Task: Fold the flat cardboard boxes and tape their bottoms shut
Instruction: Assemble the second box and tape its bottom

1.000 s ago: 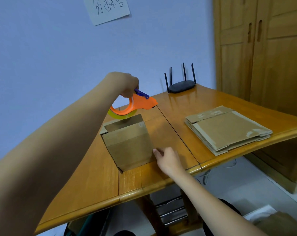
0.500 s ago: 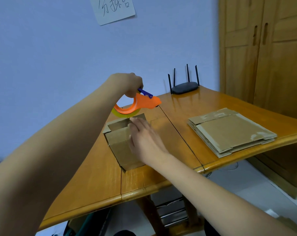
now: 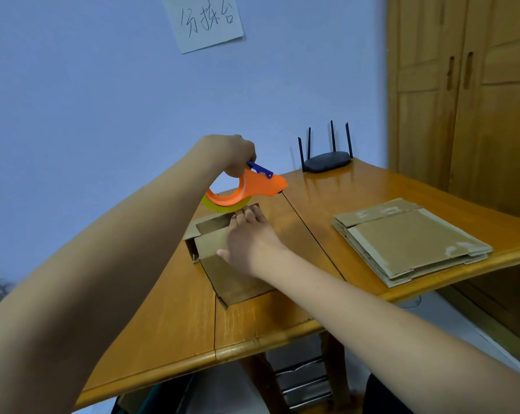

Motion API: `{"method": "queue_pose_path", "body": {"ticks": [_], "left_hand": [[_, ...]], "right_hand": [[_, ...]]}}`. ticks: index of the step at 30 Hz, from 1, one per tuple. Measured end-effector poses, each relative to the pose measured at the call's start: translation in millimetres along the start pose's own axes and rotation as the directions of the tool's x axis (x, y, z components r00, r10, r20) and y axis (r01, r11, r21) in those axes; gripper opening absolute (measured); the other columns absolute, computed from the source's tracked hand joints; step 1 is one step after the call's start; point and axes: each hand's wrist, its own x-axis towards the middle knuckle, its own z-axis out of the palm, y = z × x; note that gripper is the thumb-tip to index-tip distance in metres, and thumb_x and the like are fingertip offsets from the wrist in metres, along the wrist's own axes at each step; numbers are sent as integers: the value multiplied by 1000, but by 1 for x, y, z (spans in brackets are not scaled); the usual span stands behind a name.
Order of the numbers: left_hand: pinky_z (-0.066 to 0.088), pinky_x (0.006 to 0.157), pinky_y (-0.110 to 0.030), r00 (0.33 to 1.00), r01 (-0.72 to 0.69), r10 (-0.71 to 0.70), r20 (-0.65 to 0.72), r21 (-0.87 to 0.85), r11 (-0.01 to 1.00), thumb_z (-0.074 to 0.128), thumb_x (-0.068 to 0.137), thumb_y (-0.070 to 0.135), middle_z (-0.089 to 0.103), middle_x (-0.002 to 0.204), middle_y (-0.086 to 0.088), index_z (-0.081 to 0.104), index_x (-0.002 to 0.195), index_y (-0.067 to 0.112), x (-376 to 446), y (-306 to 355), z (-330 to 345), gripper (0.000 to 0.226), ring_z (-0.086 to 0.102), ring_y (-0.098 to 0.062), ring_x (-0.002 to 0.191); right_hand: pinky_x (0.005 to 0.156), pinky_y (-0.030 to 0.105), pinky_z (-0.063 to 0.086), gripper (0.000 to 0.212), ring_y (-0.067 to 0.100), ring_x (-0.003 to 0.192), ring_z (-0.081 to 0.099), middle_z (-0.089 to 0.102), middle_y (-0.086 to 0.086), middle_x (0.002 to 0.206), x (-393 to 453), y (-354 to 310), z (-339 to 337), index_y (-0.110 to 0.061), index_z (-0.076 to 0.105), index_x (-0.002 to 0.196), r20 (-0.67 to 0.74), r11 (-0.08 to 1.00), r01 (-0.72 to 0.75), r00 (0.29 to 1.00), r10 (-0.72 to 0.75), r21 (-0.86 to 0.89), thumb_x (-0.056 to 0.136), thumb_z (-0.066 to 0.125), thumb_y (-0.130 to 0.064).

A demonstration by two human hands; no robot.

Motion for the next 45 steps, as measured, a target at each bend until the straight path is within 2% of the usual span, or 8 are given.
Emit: {"method": "queue_pose_path", "body": {"ticks": [7,11,17,27,32,36,40,45], "left_hand": [[46,72,-34,1000,1,-1,-13,4,1000,52,89,5,58,105,-6,62,119,18,1,4,-2,34,59,-29,107],[44,70,-34,1000,1,-1,-5,2,1000,52,89,4,58,102,-6,62,117,19,3,6,-2,33,59,-29,106],[41,66,-33,1000,27,-27,14,8,1000,51,90,5,54,101,-6,62,115,18,0,5,-2,30,59,-28,93],[42,66,-34,997,45,-44,63,-24,999,48,87,5,61,101,-6,62,116,19,-11,-14,10,35,60,-30,103],[45,68,-35,993,59,-53,110,-52,997,48,85,5,64,97,-5,63,111,22,-21,-26,20,35,60,-29,97],[46,70,-36,991,67,-57,124,-80,995,47,84,6,63,94,-4,63,111,24,-27,-31,28,37,61,-31,104],[50,73,-38,991,77,-65,115,-103,992,47,85,6,60,94,-3,63,113,24,-31,-32,35,37,60,-30,103],[50,76,-38,993,81,-68,100,-135,988,47,87,5,60,98,-4,61,119,23,-34,-33,38,39,59,-30,104]], "right_hand": [[123,53,0,77,40,152,2,9,24,163,13,4,4,4,22,154,102,1000,31,994,-31,6,103,32,-53],[122,57,0,72,42,150,9,18,26,161,11,7,5,2,30,150,60,999,37,998,-38,14,103,35,-51],[122,55,9,76,38,147,21,27,25,156,12,8,16,0,19,154,-10,998,32,999,-31,52,101,42,-51],[122,46,15,85,34,142,29,34,19,152,7,7,40,3,18,155,-142,997,36,989,-27,63,99,43,-57],[113,46,35,78,38,114,61,65,23,118,6,13,56,9,48,137,-320,993,106,944,-85,49,90,62,-52],[103,46,46,60,37,102,67,71,22,103,8,14,66,6,68,107,-363,994,110,927,-96,19,83,72,-48],[98,48,45,61,39,108,56,61,21,112,2,14,69,6,68,107,-457,989,129,886,-83,71,95,38,-46],[95,47,34,60,32,108,41,52,17,114,-7,12,63,-5,73,94,-511,999,33,859,-15,27,95,34,-51]]}}
